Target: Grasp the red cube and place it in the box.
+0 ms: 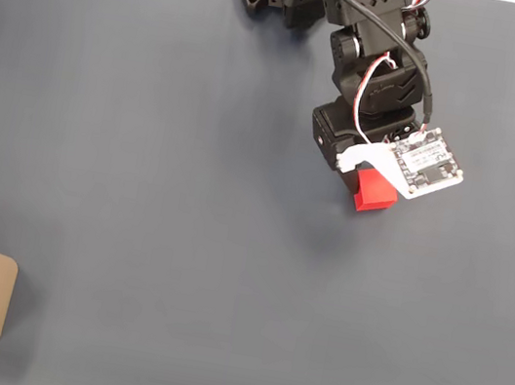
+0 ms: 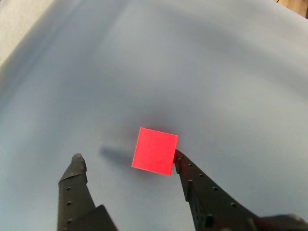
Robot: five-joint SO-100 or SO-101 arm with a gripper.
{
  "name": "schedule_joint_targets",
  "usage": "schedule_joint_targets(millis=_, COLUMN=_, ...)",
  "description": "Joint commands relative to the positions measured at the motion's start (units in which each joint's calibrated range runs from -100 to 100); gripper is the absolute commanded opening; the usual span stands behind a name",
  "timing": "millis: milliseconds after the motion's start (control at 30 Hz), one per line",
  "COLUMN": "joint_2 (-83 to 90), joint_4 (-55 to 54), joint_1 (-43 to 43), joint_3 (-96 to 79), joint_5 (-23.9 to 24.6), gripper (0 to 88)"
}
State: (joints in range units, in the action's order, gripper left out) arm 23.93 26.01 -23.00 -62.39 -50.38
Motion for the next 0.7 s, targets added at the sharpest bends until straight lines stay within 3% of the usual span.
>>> schedule_joint_targets(millis=0, joint_2=0.7, joint_4=-1.2, joint_1=-0.9, joint_3=2.4, joint_5=0.3, gripper=40.8)
schedule_joint_targets(millis=367, joint_2=0.3, joint_4=-1.2, joint_1=-1.9, joint_3=2.5, joint_5=1.4, gripper=39.8)
schedule_joint_targets(millis=667, joint_2=-0.1, joint_4=-1.3, joint_1=-2.1, joint_3=2.7, joint_5=1.3, gripper=31.0)
